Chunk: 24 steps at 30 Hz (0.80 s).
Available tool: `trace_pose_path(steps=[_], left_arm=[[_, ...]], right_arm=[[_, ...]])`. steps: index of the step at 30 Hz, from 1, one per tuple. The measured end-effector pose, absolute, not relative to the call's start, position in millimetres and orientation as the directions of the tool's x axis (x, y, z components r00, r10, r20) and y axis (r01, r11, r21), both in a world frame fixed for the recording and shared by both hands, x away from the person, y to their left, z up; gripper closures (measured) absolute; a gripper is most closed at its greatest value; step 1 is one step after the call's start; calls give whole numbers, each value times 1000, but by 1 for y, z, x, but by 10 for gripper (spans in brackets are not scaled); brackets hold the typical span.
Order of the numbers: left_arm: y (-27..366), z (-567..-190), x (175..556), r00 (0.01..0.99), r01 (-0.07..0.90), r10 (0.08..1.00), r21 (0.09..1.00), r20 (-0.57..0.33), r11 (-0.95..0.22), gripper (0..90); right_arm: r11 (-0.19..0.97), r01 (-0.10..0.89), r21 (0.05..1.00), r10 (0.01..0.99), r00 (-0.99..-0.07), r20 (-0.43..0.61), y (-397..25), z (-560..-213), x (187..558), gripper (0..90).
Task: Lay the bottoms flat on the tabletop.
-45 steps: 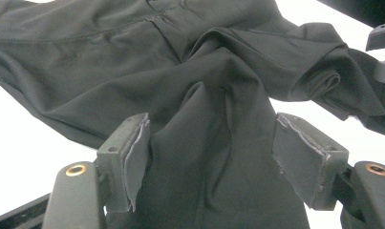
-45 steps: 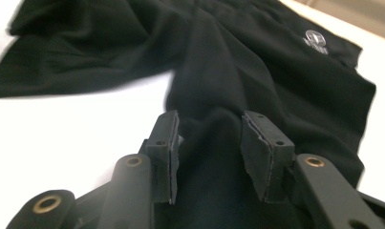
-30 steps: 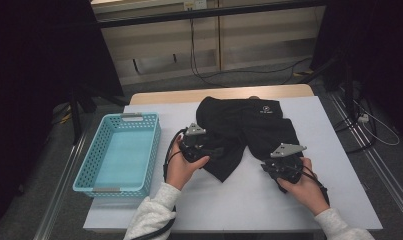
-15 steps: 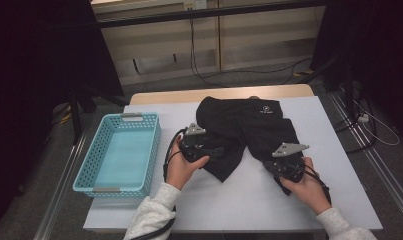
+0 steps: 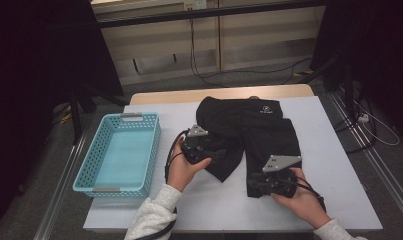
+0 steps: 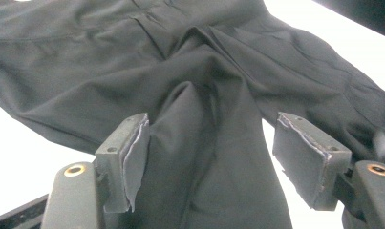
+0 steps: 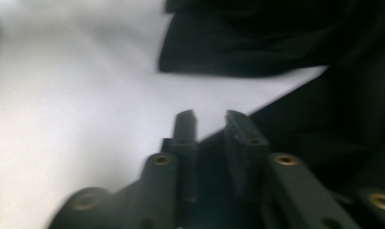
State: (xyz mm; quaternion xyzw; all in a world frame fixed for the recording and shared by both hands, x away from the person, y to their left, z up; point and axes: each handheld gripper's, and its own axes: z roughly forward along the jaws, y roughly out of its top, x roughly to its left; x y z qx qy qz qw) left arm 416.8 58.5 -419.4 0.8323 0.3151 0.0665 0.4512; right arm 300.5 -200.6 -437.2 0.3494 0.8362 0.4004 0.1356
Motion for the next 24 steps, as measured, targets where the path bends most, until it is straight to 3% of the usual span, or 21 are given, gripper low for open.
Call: trace_pose_path(steps=[2, 4, 14, 24], left_arm=[[57, -420, 416, 797, 464, 577, 790, -176, -401, 290], [55, -420, 415, 801, 461, 572, 791, -176, -402, 289], [38, -424, 409, 829, 444, 531, 783, -176, -435, 269], [24, -429, 401, 861, 423, 473, 777, -184, -467, 237]], right_arm=[[388, 479, 787, 733, -678, 50, -214, -434, 304, 613], [363, 481, 798, 771, -636, 32, -224, -432, 305, 531], [257, 551, 794, 893, -449, 22, -273, -439, 310, 391], [231, 587, 776, 915, -401, 31, -287, -447, 306, 304]])
